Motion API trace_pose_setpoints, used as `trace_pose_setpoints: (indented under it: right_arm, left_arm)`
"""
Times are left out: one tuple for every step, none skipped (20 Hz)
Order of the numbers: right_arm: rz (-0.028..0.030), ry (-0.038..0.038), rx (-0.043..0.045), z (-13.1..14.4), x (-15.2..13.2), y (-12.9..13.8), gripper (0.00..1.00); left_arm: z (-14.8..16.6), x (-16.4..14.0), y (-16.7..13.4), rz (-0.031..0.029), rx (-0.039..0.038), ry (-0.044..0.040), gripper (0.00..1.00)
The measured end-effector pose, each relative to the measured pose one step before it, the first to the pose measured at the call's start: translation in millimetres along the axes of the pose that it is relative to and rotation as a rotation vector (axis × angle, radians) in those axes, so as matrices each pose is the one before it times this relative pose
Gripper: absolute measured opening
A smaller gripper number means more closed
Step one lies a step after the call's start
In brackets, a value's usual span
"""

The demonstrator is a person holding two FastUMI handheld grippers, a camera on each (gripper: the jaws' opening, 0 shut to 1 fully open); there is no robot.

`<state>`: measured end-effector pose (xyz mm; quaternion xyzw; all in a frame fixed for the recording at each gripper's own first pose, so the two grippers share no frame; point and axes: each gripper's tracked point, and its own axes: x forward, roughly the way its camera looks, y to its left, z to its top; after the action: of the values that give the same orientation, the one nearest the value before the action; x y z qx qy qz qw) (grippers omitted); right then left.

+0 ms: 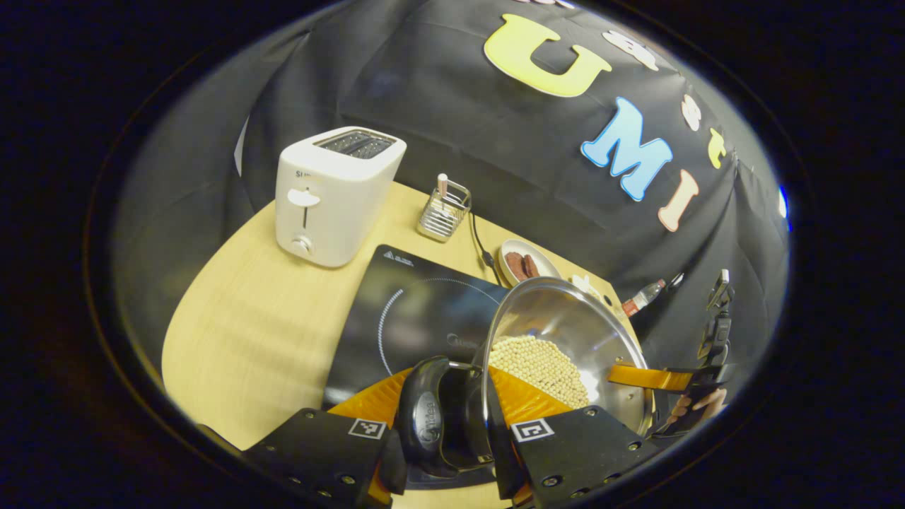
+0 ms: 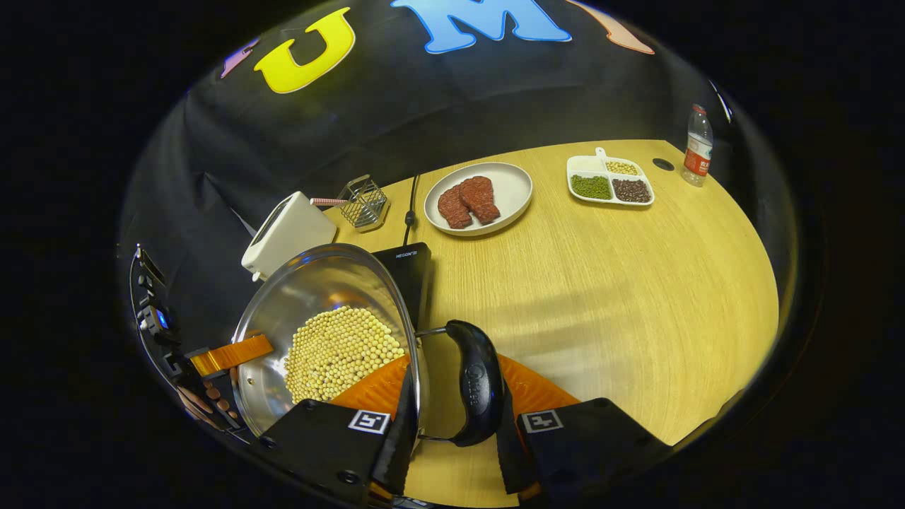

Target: First push the handle of the pot to place it horizontally, then grasp the pot with both hands and set it on the induction cooktop.

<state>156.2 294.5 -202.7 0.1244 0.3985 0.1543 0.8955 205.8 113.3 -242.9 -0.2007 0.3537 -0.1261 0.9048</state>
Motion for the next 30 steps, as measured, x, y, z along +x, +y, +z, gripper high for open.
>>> trace_pose_setpoints:
  right_arm:
    - [0.00137,0.00304,0.01172,1.83,6.87,3.21,0.50]
    - [0.00002,0.00197,0.01158,0.35,7.70,3.60,0.53]
    - [-0.00196,-0.00001,0.01295,1.95,5.85,2.24,0.53]
    - [-0.00081,-0.00144,0.00981,0.87,6.39,3.15,0.49]
    - [-0.00037,0.00432,0.00773,0.83,6.18,2.41,0.53]
    - [0.00149,0.00267,0.01120,1.07,6.14,1.84,0.50]
    - [0.00069,0.00243,0.01165,0.56,5.32,2.74,0.53]
    - [-0.00060,0.00275,0.01164,0.51,4.82,1.41,0.50]
    - [-0.00216,0.00059,-0.00491,1.33,5.04,1.49,0.53]
    - [-0.00235,-0.00217,-0.00871,2.11,3.42,1.77,0.53]
    - [-0.00237,-0.00788,-0.00405,4.33,2.05,3.44,0.49]
    - [-0.00177,-0.00222,-0.00438,1.97,1.74,2.85,0.53]
    - [0.00168,-0.00270,-0.00605,3.18,1.96,2.54,0.53]
    - [0.00299,-0.00331,-0.00749,2.25,3.30,2.99,0.49]
    - [-0.00024,0.00782,-0.00272,0.12,3.67,0.16,0.49]
    - [-0.00080,0.01220,0.00636,-2.56,3.73,0.30,0.49]
    - [0.00562,0.00498,0.00086,0.42,0.18,0.26,0.53]
    - [0.00327,-0.00974,-0.00239,1.94,2.67,0.42,0.53]
    - [0.00133,-0.00418,-0.00440,2.10,1.48,-0.94,0.53]
    - [0.00651,-0.00075,-0.00061,-0.31,0.13,0.43,0.53]
    - [0.00754,0.00473,0.00015,-0.81,0.81,0.76,0.53]
    - [0.00410,0.00176,0.00035,0.47,-0.20,0.34,0.51]
    - [0.00180,0.00178,-0.00120,0.05,-0.31,-0.10,0.51]
    - [-0.00190,0.00209,0.00103,-0.50,-0.03,-0.32,0.54]
    - [-0.00152,-0.00141,-0.00050,0.23,-0.52,-0.04,0.54]
    - [-0.00024,0.00154,-0.00006,-0.36,0.26,-0.08,0.51]
    - [0.00084,0.00269,0.00100,-0.01,-0.39,0.36,0.51]
    - [0.00262,0.00412,0.00147,-0.38,0.92,0.30,0.51]
    - [0.00187,0.00490,0.00236,-0.10,-0.26,-0.49,0.56]
    - [0.00198,0.01082,0.00415,-2.14,-1.86,0.96,0.56]
  left_arm:
    - [5.12,6.65,4.90,-0.00127,0.00680,-0.00371,0.49]
    - [5.07,5.79,5.49,-0.00230,0.00393,-0.00329,0.46]
    - [4.40,5.97,4.82,-0.00367,0.00256,-0.00705,0.49]
    - [4.72,5.45,5.16,0.00130,0.00307,-0.00415,0.51]
    - [3.99,5.62,3.89,-0.00137,0.00691,-0.00838,0.53]
    - [5.29,5.86,4.34,0.00030,0.00466,-0.00324,0.49]
    - [2.93,6.06,3.42,-0.00058,0.00216,-0.00305,0.45]
    - [3.30,5.17,5.13,0.00184,0.00065,-0.00105,0.49]
    - [1.96,3.31,3.15,0.00106,0.00201,0.00008,0.49]
    - [2.47,3.82,3.56,0.00008,0.00484,-0.00014,0.49]
    - [1.74,3.54,3.20,0.00060,-0.00182,-0.00155,0.49]
    - [2.82,1.48,3.17,-0.00314,-0.00738,-0.00662,0.49]
    - [2.63,2.08,2.97,-0.00531,-0.00656,-0.00818,0.53]
    - [0.59,2.17,3.83,0.00004,-0.00614,-0.00172,0.49]
    - [-1.09,2.13,3.05,0.00243,-0.00576,0.00049,0.49]
    - [0.50,0.07,2.88,0.00459,-0.00373,0.00622,0.49]
    - [-1.44,-0.95,1.59,0.00094,-0.00044,0.00392,0.49]
    - [1.14,0.43,2.22,-0.00129,0.00083,-0.00152,0.53]
    - [-3.84,4.29,0.10,-0.00488,-0.01009,0.00191,0.53]
    - [2.14,-0.36,0.24,-0.00605,-0.01747,-0.00932,0.53]
    - [-1.56,0.05,0.49,-0.00125,-0.00315,-0.00048,0.53]
    - [0.56,-0.46,0.89,-0.00223,0.00314,-0.00587,0.53]
    - [-1.56,-0.24,-0.93,-0.00249,0.00019,0.00350,0.46]
    - [-0.43,0.05,-0.51,-0.00419,-0.00344,0.00106,0.48]
    - [0.24,-0.84,0.17,-0.00212,-0.00569,-0.00317,0.50]
    - [1.11,0.05,0.37,-0.00095,-0.00211,-0.00882,0.55]
    - [0.28,0.17,-0.41,-0.00138,0.00103,-0.00661,0.51]
    - [0.83,-0.20,-0.15,0.00059,-0.00013,-0.00115,0.51]
    - [-2.89,-0.39,-0.16,0.00244,0.00417,0.00832,0.51]
    - [-4.41,-0.14,1.54,0.00817,0.00996,0.02046,0.52]
